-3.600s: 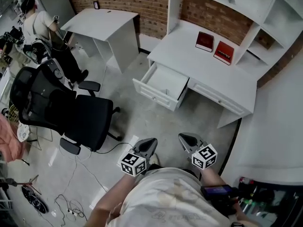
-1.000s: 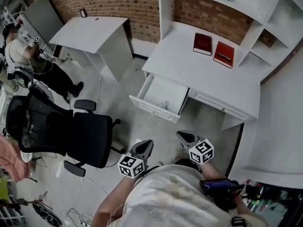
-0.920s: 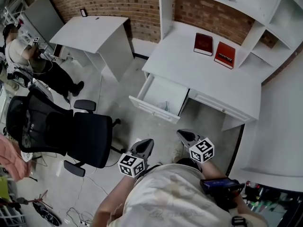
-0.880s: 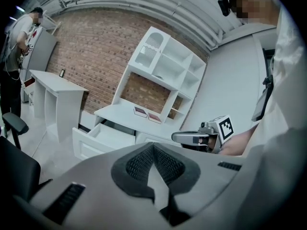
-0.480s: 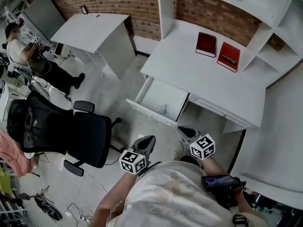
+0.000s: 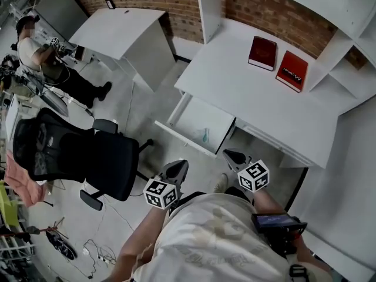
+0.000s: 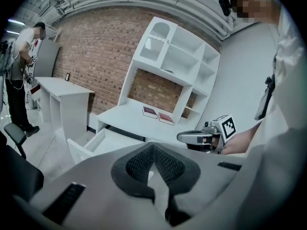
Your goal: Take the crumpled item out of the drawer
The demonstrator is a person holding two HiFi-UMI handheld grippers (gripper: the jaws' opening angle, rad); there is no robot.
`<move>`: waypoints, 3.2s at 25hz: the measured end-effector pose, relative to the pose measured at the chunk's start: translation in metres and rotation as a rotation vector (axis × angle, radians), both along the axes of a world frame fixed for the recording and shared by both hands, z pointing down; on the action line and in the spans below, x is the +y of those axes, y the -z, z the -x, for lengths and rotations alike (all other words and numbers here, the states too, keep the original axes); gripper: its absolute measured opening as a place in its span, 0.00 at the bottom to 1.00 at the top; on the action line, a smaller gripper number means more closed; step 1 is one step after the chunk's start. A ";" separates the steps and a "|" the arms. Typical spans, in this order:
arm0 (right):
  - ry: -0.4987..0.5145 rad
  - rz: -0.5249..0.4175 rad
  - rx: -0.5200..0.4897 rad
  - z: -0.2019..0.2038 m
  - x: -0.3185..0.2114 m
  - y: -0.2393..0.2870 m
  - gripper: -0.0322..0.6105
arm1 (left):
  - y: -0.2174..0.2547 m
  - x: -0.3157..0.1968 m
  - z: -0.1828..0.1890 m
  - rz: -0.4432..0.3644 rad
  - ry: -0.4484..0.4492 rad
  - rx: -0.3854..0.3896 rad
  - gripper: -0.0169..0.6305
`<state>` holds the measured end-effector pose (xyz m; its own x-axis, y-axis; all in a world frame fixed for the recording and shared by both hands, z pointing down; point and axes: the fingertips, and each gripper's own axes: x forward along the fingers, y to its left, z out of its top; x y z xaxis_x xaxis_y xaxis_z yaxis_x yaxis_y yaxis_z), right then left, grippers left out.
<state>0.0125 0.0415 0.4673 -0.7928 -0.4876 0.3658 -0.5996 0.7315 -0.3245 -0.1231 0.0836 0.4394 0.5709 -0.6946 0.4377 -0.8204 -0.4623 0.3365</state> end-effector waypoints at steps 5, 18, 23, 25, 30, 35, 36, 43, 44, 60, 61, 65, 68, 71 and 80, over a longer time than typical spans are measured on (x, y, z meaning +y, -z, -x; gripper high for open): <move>0.042 -0.007 0.002 -0.008 -0.018 -0.004 0.09 | 0.003 -0.015 -0.010 -0.003 0.031 -0.024 0.06; 0.078 0.013 -0.025 0.000 -0.040 -0.009 0.09 | 0.002 -0.031 -0.009 0.019 0.059 -0.049 0.06; 0.047 0.023 -0.018 -0.002 -0.048 -0.014 0.09 | -0.008 -0.041 -0.011 0.043 0.026 -0.033 0.06; 0.025 0.029 -0.010 -0.005 -0.054 -0.017 0.09 | -0.013 -0.048 -0.011 0.050 0.010 -0.028 0.06; -0.010 0.039 0.023 -0.010 -0.066 -0.022 0.09 | -0.029 -0.070 -0.012 0.074 -0.040 -0.057 0.06; -0.051 0.047 0.049 -0.009 -0.082 -0.024 0.09 | -0.037 -0.096 -0.010 0.086 -0.088 -0.059 0.06; -0.058 0.049 0.054 -0.008 -0.084 -0.025 0.09 | -0.039 -0.101 -0.009 0.090 -0.099 -0.057 0.06; -0.115 0.071 0.078 -0.002 -0.103 -0.033 0.09 | -0.053 -0.128 -0.006 0.119 -0.196 -0.054 0.06; -0.121 0.074 0.083 -0.001 -0.104 -0.034 0.09 | -0.055 -0.131 -0.006 0.120 -0.214 -0.057 0.06; -0.179 0.129 0.128 0.002 -0.116 -0.055 0.09 | -0.080 -0.163 -0.013 0.154 -0.415 -0.148 0.06; -0.178 0.131 0.127 0.003 -0.118 -0.056 0.09 | -0.081 -0.164 -0.014 0.160 -0.423 -0.156 0.06; -0.169 0.148 0.114 0.007 -0.120 -0.069 0.09 | -0.094 -0.166 -0.016 0.172 -0.467 -0.196 0.06; -0.140 0.162 0.116 0.007 -0.122 -0.077 0.09 | -0.102 -0.171 -0.021 0.184 -0.485 -0.228 0.06; -0.107 0.172 0.125 0.006 -0.122 -0.080 0.09 | -0.112 -0.172 -0.024 0.218 -0.507 -0.257 0.06; -0.062 0.186 0.133 0.005 -0.129 -0.099 0.09 | -0.148 -0.171 -0.031 0.235 -0.646 -0.419 0.06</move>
<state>0.0073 -0.0879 0.5661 -0.7026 -0.4479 0.5530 -0.6877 0.6272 -0.3657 -0.0923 -0.0874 0.5872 0.5841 -0.1467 0.7983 -0.4950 -0.8438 0.2071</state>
